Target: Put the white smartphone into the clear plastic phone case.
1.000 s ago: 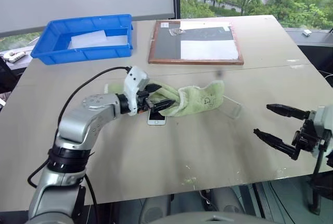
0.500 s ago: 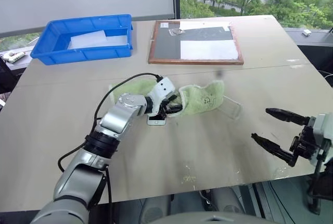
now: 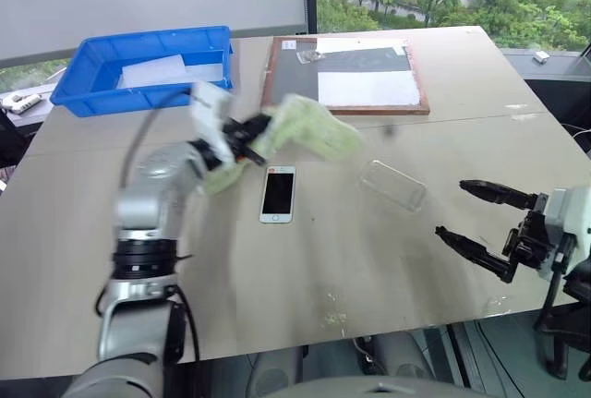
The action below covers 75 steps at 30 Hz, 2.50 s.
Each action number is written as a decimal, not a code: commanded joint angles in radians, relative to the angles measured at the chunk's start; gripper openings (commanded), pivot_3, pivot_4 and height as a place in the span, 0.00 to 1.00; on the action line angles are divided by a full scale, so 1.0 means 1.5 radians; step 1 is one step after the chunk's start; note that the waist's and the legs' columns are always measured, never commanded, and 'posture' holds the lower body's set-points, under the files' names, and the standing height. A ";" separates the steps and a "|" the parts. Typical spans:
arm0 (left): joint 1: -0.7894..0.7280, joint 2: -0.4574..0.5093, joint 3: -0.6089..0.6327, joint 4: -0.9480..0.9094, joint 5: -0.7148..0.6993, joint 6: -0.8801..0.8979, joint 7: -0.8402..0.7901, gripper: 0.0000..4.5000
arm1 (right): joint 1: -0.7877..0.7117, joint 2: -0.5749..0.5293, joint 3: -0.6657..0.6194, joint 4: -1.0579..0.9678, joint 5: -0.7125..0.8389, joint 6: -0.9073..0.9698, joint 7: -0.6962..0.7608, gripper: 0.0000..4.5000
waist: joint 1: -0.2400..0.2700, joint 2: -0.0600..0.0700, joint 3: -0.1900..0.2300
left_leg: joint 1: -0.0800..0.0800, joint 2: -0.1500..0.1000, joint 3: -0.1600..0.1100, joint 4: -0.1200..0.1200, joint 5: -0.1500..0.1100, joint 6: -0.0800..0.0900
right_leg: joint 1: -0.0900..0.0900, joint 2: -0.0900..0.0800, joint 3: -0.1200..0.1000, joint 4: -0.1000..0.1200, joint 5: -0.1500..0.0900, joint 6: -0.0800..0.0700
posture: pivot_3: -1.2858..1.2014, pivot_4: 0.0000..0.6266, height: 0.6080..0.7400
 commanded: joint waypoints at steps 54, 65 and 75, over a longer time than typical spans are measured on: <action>0.020 0.238 -0.088 0.078 -0.018 -0.033 -0.390 0.98 | -0.079 -0.007 0.064 -0.042 0.033 0.047 -0.045 1.00 | 0.004 -0.002 -0.001 | -0.001 0.000 0.000 0.000 0.000 0.000 | 0.000 -0.001 0.000 -0.001 -0.001 -0.002 | 0.52 0.24 1.00; -0.013 0.096 -0.209 -0.061 0.011 -0.013 -0.316 0.98 | -0.020 0.000 0.056 -0.080 0.014 0.048 -0.091 1.00 | 0.004 -0.002 -0.001 | -0.001 0.000 0.000 0.000 0.000 0.000 | 0.000 -0.001 0.000 0.000 0.000 0.000 | 0.52 0.24 1.00; -0.175 -0.130 -0.446 0.079 0.217 -0.071 -0.223 0.98 | 0.058 -0.047 0.019 -0.118 -0.008 0.125 -0.135 1.00 | 0.009 -0.003 -0.001 | -0.002 -0.001 0.000 0.001 0.000 0.000 | 0.000 -0.001 0.000 -0.001 0.000 0.000 | 0.52 0.24 1.00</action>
